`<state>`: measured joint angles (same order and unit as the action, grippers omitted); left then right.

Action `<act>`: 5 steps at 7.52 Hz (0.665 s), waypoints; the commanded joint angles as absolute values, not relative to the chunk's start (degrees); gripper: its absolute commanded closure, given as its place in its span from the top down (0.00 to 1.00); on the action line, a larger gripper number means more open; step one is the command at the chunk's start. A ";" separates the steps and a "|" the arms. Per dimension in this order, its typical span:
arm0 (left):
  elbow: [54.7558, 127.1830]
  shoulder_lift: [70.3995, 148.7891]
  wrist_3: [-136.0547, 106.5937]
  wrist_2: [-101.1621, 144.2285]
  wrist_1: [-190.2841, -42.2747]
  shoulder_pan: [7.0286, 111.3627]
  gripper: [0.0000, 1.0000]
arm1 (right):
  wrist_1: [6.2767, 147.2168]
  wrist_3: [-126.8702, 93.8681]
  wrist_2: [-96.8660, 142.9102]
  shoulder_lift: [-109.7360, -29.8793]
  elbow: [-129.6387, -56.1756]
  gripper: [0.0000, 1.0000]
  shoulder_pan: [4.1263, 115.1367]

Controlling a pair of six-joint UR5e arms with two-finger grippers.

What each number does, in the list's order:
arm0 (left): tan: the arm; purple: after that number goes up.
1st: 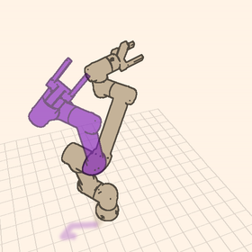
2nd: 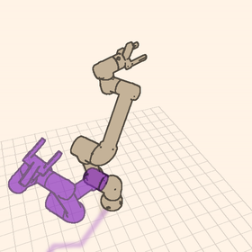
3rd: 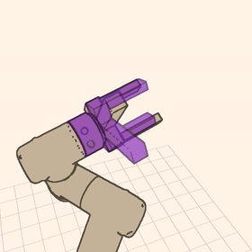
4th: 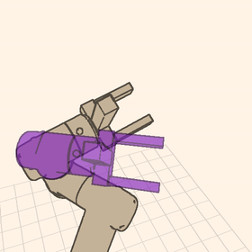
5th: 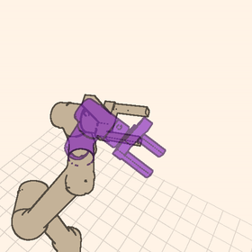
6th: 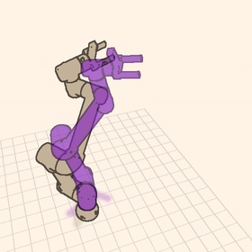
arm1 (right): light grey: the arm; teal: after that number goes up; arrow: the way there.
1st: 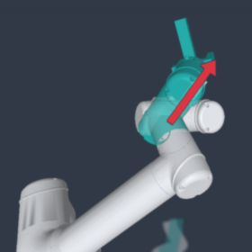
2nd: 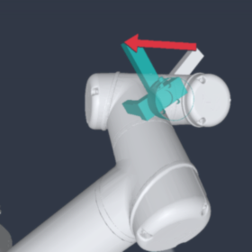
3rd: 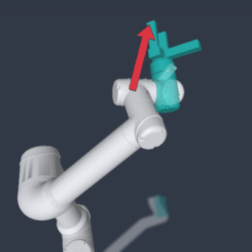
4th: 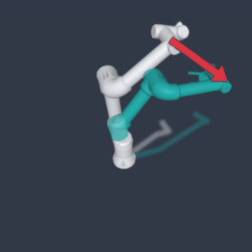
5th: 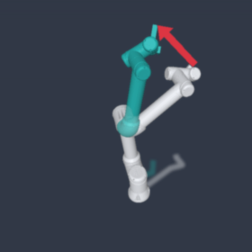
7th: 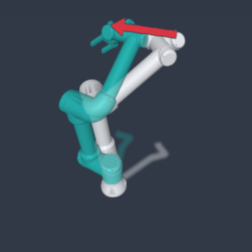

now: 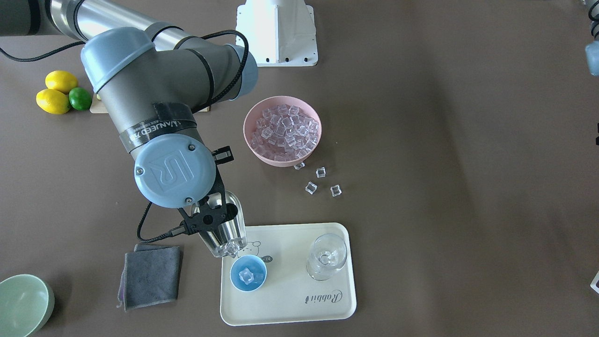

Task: Put ice in cup with scoop
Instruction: 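Tilt the scoop over the light-blue cup with the right gripper to pour ice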

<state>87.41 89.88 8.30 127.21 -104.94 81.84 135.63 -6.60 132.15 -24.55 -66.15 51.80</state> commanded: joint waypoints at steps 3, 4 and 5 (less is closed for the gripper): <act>86.57 90.35 -3.42 137.90 -94.40 88.68 0.98 | 139.92 -2.55 129.55 -21.18 -62.93 0.00 51.59; 86.83 90.44 -3.95 137.90 -92.92 88.77 0.99 | 139.83 -2.55 129.55 -21.53 -63.89 0.00 51.59; 87.27 90.79 -7.09 137.90 -90.73 88.77 0.99 | 139.75 -2.64 129.46 -23.01 -66.85 0.00 51.59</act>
